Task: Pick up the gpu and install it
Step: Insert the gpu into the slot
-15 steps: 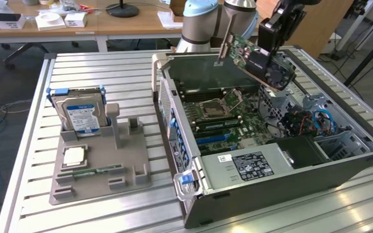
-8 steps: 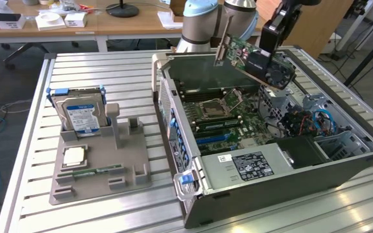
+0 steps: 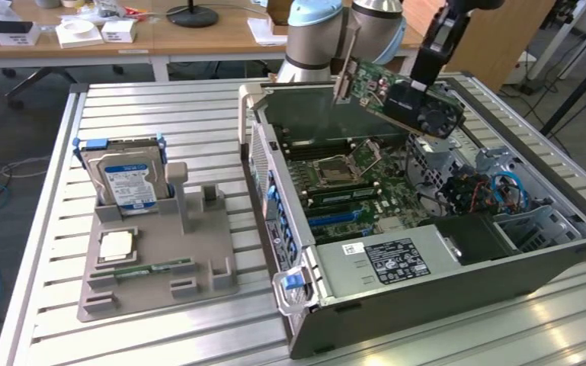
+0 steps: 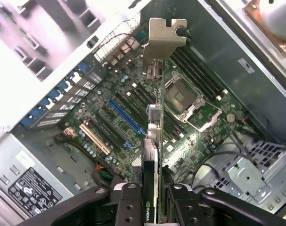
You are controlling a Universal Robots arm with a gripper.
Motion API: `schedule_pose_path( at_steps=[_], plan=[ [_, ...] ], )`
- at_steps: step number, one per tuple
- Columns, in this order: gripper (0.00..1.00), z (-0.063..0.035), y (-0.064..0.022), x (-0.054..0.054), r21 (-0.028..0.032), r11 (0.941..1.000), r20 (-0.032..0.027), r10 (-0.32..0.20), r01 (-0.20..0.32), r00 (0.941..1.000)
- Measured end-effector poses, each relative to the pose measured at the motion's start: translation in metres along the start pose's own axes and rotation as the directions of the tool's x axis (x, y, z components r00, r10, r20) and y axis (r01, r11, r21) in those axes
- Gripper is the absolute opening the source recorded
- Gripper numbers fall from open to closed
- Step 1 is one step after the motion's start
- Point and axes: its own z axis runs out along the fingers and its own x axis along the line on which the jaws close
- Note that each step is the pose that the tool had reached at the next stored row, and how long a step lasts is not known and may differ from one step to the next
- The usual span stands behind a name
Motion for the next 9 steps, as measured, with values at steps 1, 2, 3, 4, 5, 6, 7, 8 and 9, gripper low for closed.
schedule_pose_path(
  at_steps=[1,2,3,4,5,6,7,8,9],
  plan=[
    [0.26,0.0001,0.0000,0.0000,-0.0004,0.9999,-0.0008,-0.017,0.017,0.9999],
    [0.26,0.0002,0.0000,0.0000,-0.0008,0.9994,-0.0015,-0.035,0.035,0.9994],
    [0.26,0.0002,0.0000,0.0000,-0.0012,0.9987,-0.0022,-0.052,0.052,0.9987],
    [0.26,0.0003,0.0000,0.0000,-0.0016,0.9975,-0.0030,-0.070,0.070,0.9975],
    [0.26,0.0004,0.0000,0.0000,-0.0020,0.9962,-0.0037,-0.087,0.087,0.9962],
    [0.26,0.0005,0.0000,0.0000,-0.0025,0.9945,-0.0044,-0.104,0.104,0.9945],
    [0.26,0.0006,0.0000,0.0000,-0.0030,0.9927,-0.0050,-0.121,0.121,0.9927],
    [0.26,0.0006,0.0000,0.0000,-0.0034,0.9905,-0.0057,-0.137,0.137,0.9905],
    [0.26,0.0007,-0.0001,0.0000,-0.0039,0.9882,-0.0063,-0.153,0.153,0.9882]
  ],
)
